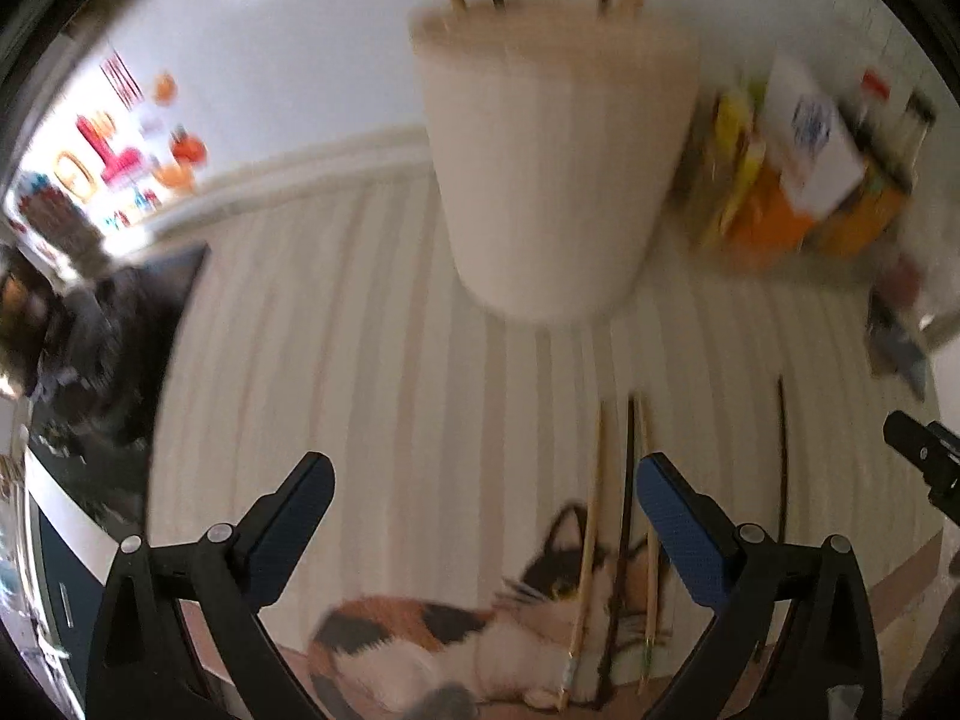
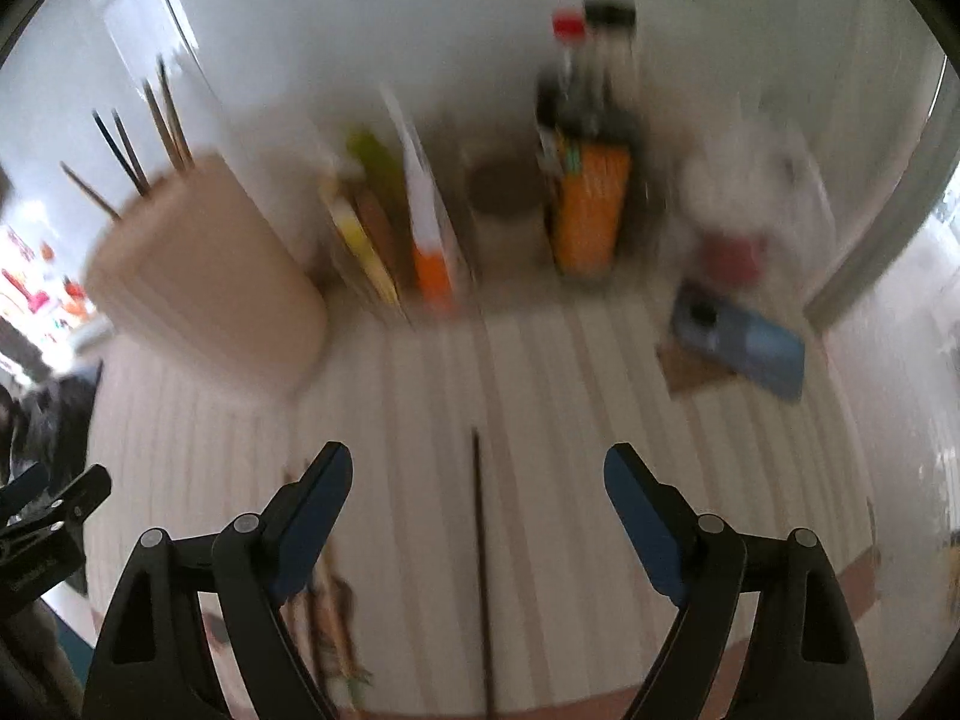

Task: Organize utensils
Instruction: 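Grasp a light wooden chopstick with the left tool while the right tool grasps a dark chopstick, then lift both chopsticks, carry them over the cream holder and lower them in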

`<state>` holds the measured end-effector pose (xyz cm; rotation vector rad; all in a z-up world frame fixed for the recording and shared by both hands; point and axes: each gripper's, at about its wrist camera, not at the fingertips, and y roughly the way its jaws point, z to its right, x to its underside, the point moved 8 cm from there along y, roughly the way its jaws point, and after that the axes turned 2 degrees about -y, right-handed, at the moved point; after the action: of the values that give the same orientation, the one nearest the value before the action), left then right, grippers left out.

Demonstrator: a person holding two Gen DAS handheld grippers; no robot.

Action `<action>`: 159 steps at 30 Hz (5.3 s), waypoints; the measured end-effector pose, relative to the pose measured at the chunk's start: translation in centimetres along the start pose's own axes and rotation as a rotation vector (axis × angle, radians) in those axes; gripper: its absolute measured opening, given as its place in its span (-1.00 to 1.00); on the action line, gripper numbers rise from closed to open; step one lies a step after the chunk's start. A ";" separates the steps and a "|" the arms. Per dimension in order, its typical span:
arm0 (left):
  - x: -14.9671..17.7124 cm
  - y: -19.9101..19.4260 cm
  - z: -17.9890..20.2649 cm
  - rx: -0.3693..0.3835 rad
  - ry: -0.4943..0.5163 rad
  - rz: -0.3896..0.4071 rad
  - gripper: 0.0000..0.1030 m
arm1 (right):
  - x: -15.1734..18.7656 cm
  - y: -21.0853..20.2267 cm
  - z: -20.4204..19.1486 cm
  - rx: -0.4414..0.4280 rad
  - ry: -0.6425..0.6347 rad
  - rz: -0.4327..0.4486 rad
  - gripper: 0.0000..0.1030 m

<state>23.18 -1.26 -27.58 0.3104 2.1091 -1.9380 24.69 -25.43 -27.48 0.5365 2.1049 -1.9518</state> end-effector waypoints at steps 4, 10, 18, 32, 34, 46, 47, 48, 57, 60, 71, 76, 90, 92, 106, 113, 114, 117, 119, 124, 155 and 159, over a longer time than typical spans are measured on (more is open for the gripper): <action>2.4 3.6 1.9 0.055 0.017 -0.113 0.46 | 3.8 3.5 1.2 -0.025 0.023 -0.141 -0.02; 4.9 7.4 4.6 0.103 0.074 -0.215 0.29 | 7.9 7.1 2.1 -0.029 0.021 -0.268 -0.28; 5.9 9.5 5.4 0.091 0.101 -0.240 -0.82 | 9.8 9.1 1.7 -0.019 -0.006 -0.332 -0.28; 5.0 8.3 -0.1 0.049 0.053 -0.249 -0.91 | 12.0 12.1 -0.5 0.083 -0.093 -0.349 -0.71; 4.9 7.9 -0.6 0.051 0.047 -0.249 -0.91 | 12.6 12.1 -1.6 0.077 -0.122 -0.355 -0.85; 4.2 8.3 -0.5 0.060 0.038 -0.249 -0.91 | 15.5 11.5 -5.1 0.050 -0.212 -0.418 -0.86; 4.3 8.4 -0.5 0.060 0.038 -0.250 -0.91 | 14.2 12.9 -4.9 0.054 -0.211 -0.417 -0.86; 4.4 8.5 -0.5 0.061 0.036 -0.250 -0.91 | 13.7 13.0 -4.9 0.058 -0.208 -0.415 -0.85; 4.3 8.5 -0.5 0.067 0.031 -0.257 -0.91 | 12.8 13.7 -5.4 0.067 -0.132 -0.413 -0.88; 4.3 8.6 -0.5 0.071 0.027 -0.261 -0.91 | 12.2 14.1 -5.9 0.068 -0.127 -0.438 -0.88; 4.2 8.7 -0.6 0.073 0.027 -0.274 -0.91 | 11.3 15.9 -7.2 0.092 -0.172 -0.469 -0.87; 4.2 8.8 -0.5 0.072 0.026 -0.280 -0.91 | 10.9 16.1 -7.7 0.097 -0.186 -0.462 -0.87; 4.1 8.8 -0.5 0.054 0.031 -0.273 -0.92 | 11.2 15.7 -8.8 0.114 -0.210 -0.445 -0.86; 4.2 8.5 -0.5 0.052 0.031 -0.262 -0.92 | 11.3 15.5 -8.7 0.104 -0.196 -0.433 -0.88; 2.1 0.5 -0.9 0.065 0.021 -0.076 -0.92 | 9.5 10.2 -8.5 -0.047 -0.118 -0.282 -0.89; -1.0 -4.9 -1.0 0.095 0.005 0.069 -0.92 | 6.7 5.4 -9.1 -0.096 -0.132 -0.144 -0.89; -1.6 -5.9 -1.0 0.098 0.000 0.095 -0.92 | 5.9 4.5 -9.2 -0.104 -0.138 -0.113 -0.90; -3.3 -8.4 -1.9 0.110 -0.011 0.165 -0.92 | 4.2 2.3 -10.2 -0.119 -0.154 -0.042 -0.90; -4.6 -10.6 -2.1 0.126 -0.024 0.217 -0.92 | 2.6 0.5 -10.6 -0.137 -0.156 0.009 -0.90; -9.4 -15.3 -4.0 0.175 -0.063 0.343 -0.92 | -1.4 -3.9 -12.7 -0.187 -0.154 0.121 -0.90; -29.4 -10.6 -4.3 0.255 -0.192 0.617 -0.92 | -21.4 -8.9 -21.6 -0.311 -0.147 0.318 -0.90; -29.3 -9.6 -4.0 0.234 -0.164 0.605 -0.92 | -21.5 -7.8 -22.1 -0.315 -0.143 0.304 -0.90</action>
<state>47.54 2.39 -8.57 0.7139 1.4566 -1.7558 42.95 -6.42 -9.71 0.5920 2.0465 -1.4195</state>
